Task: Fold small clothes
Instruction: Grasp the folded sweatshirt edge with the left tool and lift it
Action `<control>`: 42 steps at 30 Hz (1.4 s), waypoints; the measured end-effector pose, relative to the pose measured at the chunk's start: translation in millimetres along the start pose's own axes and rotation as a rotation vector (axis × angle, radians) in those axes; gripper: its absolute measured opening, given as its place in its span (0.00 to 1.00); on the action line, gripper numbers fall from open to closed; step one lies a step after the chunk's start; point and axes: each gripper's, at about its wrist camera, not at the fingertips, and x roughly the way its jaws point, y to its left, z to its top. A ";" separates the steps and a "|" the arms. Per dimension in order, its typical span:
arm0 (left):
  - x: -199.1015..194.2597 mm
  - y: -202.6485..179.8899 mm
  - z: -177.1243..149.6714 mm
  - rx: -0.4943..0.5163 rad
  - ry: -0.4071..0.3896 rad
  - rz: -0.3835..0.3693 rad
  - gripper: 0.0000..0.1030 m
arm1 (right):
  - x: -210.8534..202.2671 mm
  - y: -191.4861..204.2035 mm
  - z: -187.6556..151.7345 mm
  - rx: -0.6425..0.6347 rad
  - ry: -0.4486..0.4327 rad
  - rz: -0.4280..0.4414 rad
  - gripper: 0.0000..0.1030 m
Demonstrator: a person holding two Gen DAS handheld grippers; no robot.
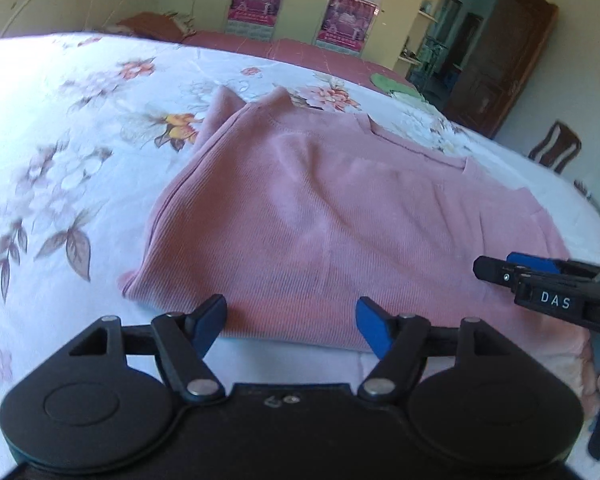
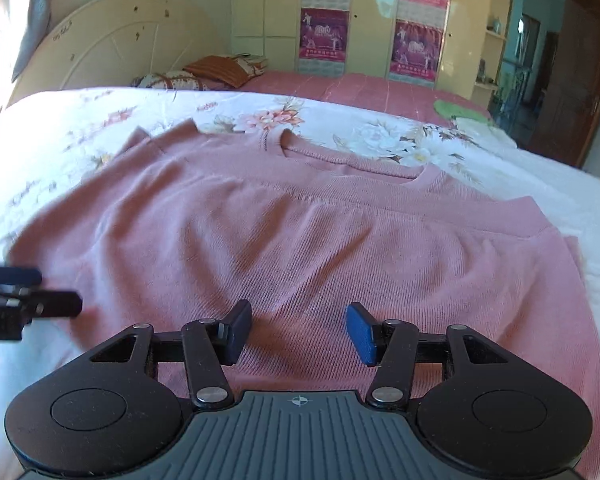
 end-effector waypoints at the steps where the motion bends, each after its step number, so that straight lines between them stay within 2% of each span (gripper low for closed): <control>1: -3.4 7.9 -1.4 -0.083 0.005 -0.026 0.71 | -1.7 -1.6 2.7 0.013 -0.011 0.000 0.51; 4: -7.3 26.3 -6.3 -0.273 0.034 -0.066 0.71 | -4.5 -0.1 8.0 0.036 -0.022 0.018 0.51; 6: -10.6 33.5 -12.0 -0.346 0.028 -0.100 0.72 | -3.0 2.9 6.9 0.031 -0.014 0.023 0.51; 9: -8.6 41.1 -17.6 -0.414 0.018 -0.162 0.71 | -1.0 4.8 2.8 0.037 -0.006 0.027 0.51; 14: 10.8 53.2 -13.8 -0.532 -0.057 -0.232 0.70 | 2.1 5.2 1.4 0.038 -0.010 0.018 0.51; 18: 30.0 54.1 -5.8 -0.587 -0.133 -0.265 0.70 | 7.2 5.3 2.1 0.035 -0.015 0.009 0.51; 22: 41.8 49.4 -0.8 -0.593 -0.194 -0.269 0.68 | 10.7 4.0 7.2 0.039 -0.027 -0.008 0.51; 24: 40.1 50.7 -2.1 -0.618 -0.195 -0.271 0.65 | 10.4 1.3 12.1 0.041 -0.042 -0.023 0.51; 27: 27.1 61.0 -15.6 -0.698 -0.162 -0.320 0.64 | 12.9 -2.8 17.1 0.037 -0.040 -0.029 0.51; 31: 13.7 65.5 -34.2 -0.692 -0.163 -0.349 0.66 | 22.0 -6.8 11.8 0.055 -0.008 -0.009 0.51; 38: 32.4 66.4 -20.1 -0.733 -0.249 -0.356 0.64 | 22.5 -7.6 9.1 0.057 -0.012 -0.012 0.51; 41: 43.5 66.6 -9.9 -0.758 -0.273 -0.342 0.55 | 20.7 -7.6 9.6 0.057 -0.014 -0.016 0.51; 42: 46.7 67.6 -8.5 -0.772 -0.277 -0.334 0.47 | 20.4 -7.3 10.0 0.057 -0.016 -0.018 0.51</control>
